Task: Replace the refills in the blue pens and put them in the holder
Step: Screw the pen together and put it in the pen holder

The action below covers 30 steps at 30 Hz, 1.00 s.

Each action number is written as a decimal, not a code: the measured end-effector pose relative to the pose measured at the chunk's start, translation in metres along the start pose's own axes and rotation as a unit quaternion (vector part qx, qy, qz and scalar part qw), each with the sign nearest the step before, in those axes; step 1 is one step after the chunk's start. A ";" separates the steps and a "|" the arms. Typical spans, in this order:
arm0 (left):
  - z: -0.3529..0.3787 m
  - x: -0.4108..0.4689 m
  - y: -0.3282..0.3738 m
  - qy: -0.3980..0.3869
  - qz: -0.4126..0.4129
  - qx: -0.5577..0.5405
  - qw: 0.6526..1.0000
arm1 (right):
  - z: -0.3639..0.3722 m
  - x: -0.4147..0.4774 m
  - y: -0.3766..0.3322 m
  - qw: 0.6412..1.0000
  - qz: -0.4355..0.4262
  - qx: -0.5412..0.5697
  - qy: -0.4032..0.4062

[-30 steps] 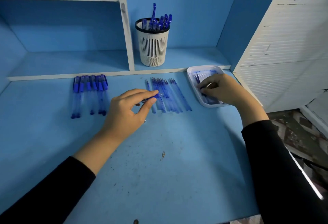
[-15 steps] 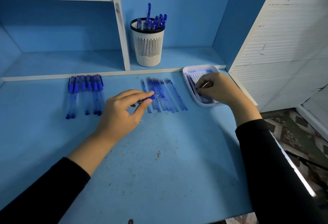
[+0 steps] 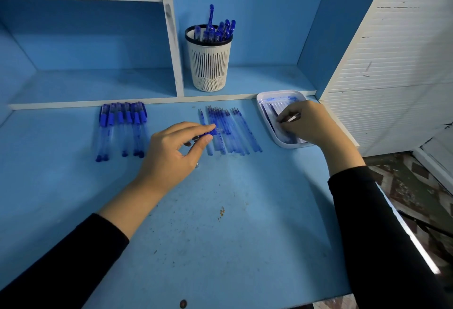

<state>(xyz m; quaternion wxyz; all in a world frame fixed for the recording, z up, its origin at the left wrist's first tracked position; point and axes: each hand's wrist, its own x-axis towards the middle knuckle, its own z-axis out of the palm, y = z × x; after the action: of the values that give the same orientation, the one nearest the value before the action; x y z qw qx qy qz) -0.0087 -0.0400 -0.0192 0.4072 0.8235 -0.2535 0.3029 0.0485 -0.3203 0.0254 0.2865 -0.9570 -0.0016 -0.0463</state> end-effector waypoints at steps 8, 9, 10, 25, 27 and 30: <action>0.001 0.000 -0.001 0.000 0.001 -0.004 1.000 | 0.000 -0.001 -0.002 1.000 0.001 -0.026 0.014; 0.001 -0.001 -0.001 -0.001 0.001 -0.004 1.000 | 0.000 -0.001 -0.002 1.000 0.001 -0.025 0.014; 0.001 -0.001 -0.001 -0.001 0.001 -0.003 1.000 | 0.001 -0.001 -0.002 1.000 0.001 -0.022 0.014; 0.000 0.001 0.000 0.034 0.003 0.012 0.999 | 0.019 -0.021 -0.052 0.789 0.056 0.611 -0.017; 0.000 0.001 0.001 0.040 0.000 0.008 0.999 | 0.029 -0.025 -0.061 0.770 0.061 0.636 0.006; 0.000 0.001 0.001 0.043 0.002 0.005 0.999 | 0.041 -0.032 -0.071 0.751 0.063 0.656 0.035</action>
<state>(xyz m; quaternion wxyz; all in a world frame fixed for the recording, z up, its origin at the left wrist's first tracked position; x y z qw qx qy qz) -0.0087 -0.0406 -0.0173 0.4127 0.8112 -0.2360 0.3406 0.0185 -0.2378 0.0271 0.8463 -0.5291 0.0386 -0.0489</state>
